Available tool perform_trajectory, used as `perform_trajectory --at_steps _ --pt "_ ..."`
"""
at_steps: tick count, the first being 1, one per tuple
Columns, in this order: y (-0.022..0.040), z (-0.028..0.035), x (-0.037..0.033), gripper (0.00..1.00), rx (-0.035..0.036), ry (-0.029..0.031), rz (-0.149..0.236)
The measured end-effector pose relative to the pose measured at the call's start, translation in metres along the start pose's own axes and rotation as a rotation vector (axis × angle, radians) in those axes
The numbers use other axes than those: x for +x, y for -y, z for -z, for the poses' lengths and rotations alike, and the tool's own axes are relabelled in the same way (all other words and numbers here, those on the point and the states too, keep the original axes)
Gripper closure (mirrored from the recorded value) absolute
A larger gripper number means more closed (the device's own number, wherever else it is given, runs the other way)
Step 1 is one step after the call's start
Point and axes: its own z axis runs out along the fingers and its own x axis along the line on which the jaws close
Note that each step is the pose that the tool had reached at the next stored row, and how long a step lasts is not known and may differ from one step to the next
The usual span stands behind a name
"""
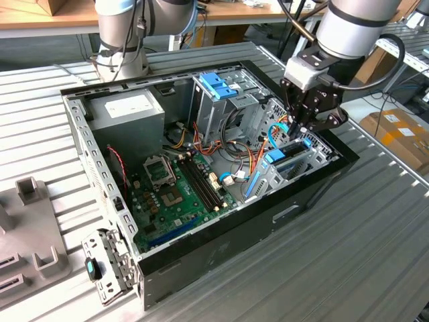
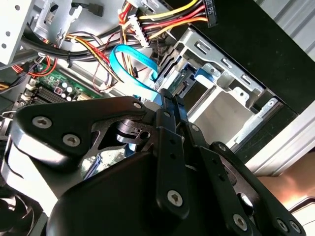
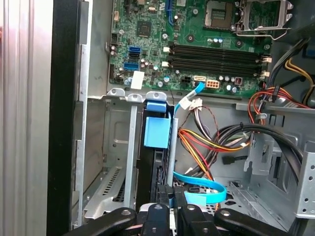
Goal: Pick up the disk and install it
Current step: 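Insert the first disk wire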
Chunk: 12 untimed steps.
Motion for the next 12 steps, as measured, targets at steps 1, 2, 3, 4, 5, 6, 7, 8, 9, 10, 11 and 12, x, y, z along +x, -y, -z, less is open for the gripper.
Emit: perform_trajectory --at_steps 1,2,3,4,5,6,7,8,9,10,11,12 --pt "-0.0009 0.0000 0.0002 0.84 0.0064 0.0026 0.002" --pt "-0.0019 0.0001 0.0004 0.84 0.0091 0.0032 0.003" --pt "-0.0034 0.0002 0.0005 0.84 0.0112 0.0033 0.003" --pt "-0.0064 0.0006 0.0007 0.84 0.0150 0.0034 0.003" --pt "-0.0092 0.0009 0.0008 0.84 0.0191 0.0037 0.004" --pt "-0.0116 0.0009 0.0009 0.84 0.0261 0.0055 0.005" --pt "-0.0120 0.0009 0.0010 0.84 0.0298 0.0070 0.006" --pt "-0.0124 0.0008 0.0011 0.84 0.0342 0.0089 0.008" --pt "-0.0132 0.0007 0.0013 0.84 0.0395 0.0117 0.011" --pt "-0.0140 0.0007 0.0017 0.84 0.0422 0.0144 0.011" --pt "-0.0149 0.0007 0.0025 0.84 0.0460 0.0203 0.011" --pt "-0.0157 0.0008 0.0033 0.84 0.0481 0.0265 0.011"
